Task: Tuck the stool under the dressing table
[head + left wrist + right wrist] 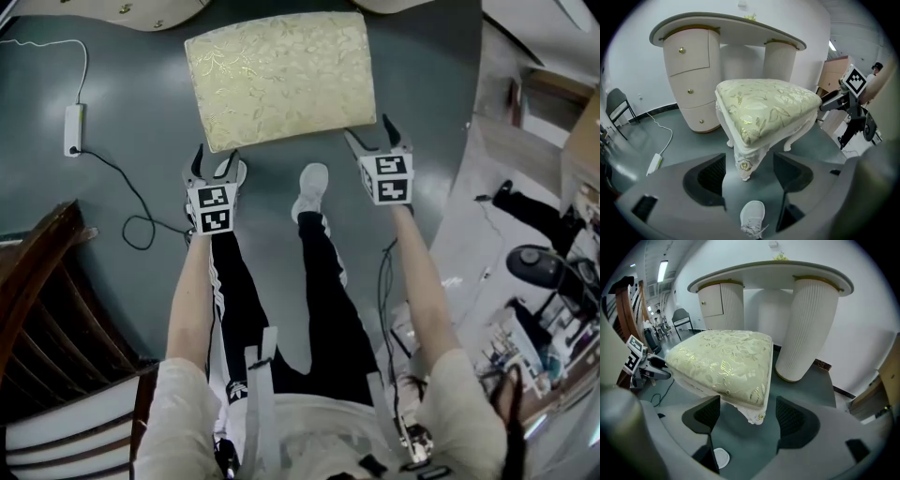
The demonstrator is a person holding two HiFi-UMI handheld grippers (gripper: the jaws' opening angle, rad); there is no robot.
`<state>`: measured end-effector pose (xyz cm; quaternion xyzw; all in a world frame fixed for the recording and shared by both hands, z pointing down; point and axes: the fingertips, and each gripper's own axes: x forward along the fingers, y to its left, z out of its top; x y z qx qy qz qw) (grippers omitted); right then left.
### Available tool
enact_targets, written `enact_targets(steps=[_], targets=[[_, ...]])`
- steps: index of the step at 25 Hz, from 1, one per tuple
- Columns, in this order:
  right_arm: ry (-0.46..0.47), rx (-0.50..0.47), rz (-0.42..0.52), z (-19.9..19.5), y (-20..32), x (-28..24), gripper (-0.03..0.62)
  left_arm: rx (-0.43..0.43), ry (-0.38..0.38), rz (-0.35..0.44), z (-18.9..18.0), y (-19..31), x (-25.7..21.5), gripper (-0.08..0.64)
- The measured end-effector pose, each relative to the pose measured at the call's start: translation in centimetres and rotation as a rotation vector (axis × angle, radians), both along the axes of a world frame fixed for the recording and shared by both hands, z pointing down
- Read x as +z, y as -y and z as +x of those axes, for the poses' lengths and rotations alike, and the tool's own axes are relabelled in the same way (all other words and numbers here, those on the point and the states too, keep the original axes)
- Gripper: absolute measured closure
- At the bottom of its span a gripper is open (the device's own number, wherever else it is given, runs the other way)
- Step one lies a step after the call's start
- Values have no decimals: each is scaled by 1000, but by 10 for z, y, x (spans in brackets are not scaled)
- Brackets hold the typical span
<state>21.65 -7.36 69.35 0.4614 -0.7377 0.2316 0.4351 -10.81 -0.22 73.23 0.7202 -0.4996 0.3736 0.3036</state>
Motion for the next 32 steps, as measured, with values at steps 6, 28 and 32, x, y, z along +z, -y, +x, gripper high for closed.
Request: enact_targets(steps=[6,28,32], targets=[[-19,-2,-58,9,-2,32,222,-43,10,23,-8,11,17,258],[-39,-49,-131,-5,10,75,243,176,-22,-70,-1,16,42,259],[-63,-62,-129,-4,10,76,258,188,-51,-87,2,15,43,272]])
